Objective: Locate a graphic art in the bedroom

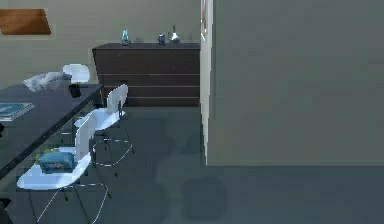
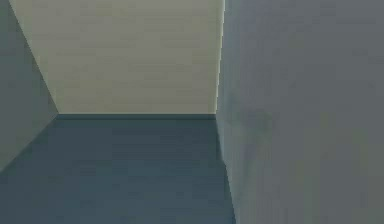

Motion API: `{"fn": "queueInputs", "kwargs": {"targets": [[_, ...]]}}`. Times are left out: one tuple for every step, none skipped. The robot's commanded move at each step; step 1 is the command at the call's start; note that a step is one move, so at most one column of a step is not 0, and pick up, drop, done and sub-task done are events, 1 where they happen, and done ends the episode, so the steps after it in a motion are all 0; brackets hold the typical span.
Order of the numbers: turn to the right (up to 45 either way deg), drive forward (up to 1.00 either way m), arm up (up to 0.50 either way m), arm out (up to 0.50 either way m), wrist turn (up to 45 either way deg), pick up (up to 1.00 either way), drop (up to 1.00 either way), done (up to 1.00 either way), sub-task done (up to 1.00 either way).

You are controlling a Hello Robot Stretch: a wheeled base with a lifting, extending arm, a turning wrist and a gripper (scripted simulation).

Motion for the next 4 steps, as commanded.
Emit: {"fn": "queueInputs", "kwargs": {"targets": [[0.0, 0.2, 0.0, 0.0, 0.0, 0.0, 0.0, 0.0, 0.0], [-45.0, 0.0, 0.0, 0.0, 0.0, 0.0, 0.0, 0.0, 0.0], [-45.0, 0.0, 0.0, 0.0, 0.0, 0.0, 0.0, 0.0, 0.0], [-9.0, 0.0, 0.0, 0.0, 0.0, 0.0, 0.0, 0.0, 0.0]]}}
